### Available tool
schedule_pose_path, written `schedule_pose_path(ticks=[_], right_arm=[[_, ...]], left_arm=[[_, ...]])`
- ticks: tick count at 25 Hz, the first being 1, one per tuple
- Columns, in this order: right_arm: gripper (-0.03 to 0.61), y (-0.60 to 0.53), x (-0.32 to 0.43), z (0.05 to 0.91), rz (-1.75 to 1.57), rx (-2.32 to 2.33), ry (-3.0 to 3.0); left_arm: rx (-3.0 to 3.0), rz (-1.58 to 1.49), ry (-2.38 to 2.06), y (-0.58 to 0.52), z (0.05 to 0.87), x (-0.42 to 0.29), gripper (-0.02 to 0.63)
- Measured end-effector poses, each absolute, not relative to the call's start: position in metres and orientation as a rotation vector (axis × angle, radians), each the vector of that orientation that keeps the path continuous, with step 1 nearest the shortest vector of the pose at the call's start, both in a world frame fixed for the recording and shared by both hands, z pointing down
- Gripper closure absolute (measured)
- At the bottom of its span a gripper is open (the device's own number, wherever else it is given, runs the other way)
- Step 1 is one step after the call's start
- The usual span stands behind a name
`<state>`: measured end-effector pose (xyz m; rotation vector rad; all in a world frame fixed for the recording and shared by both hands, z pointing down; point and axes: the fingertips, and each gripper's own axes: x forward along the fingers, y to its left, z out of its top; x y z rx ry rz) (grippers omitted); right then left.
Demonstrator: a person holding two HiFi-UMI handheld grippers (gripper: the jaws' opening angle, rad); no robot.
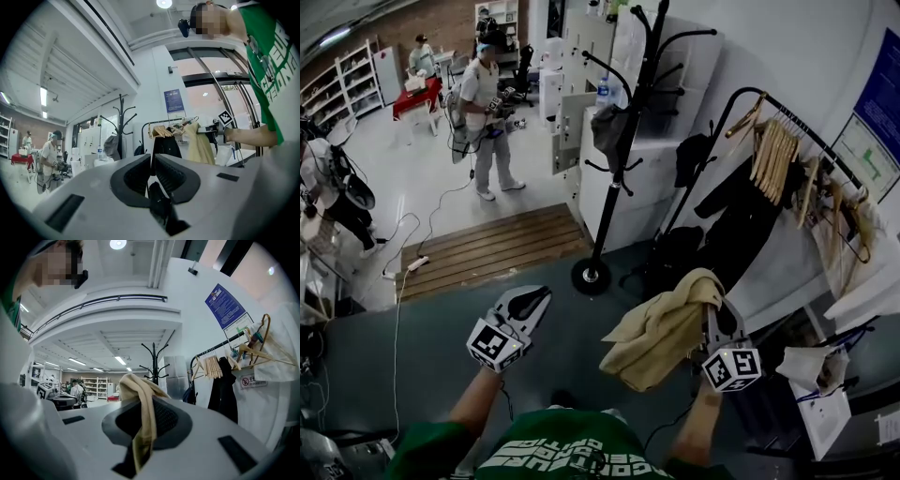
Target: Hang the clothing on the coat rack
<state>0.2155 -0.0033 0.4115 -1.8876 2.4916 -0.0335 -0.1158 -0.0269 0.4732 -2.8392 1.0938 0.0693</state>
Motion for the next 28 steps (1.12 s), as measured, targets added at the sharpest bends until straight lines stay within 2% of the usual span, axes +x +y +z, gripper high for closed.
schedule_pose_path(ticks=[28], right_arm=[[0.541,-0.093,0.202,0.405,-0.031,-1.952,2.453]], left_arm=[[-2.828,0.14,1.084,-0.122,0.469,-0.139,0.588]])
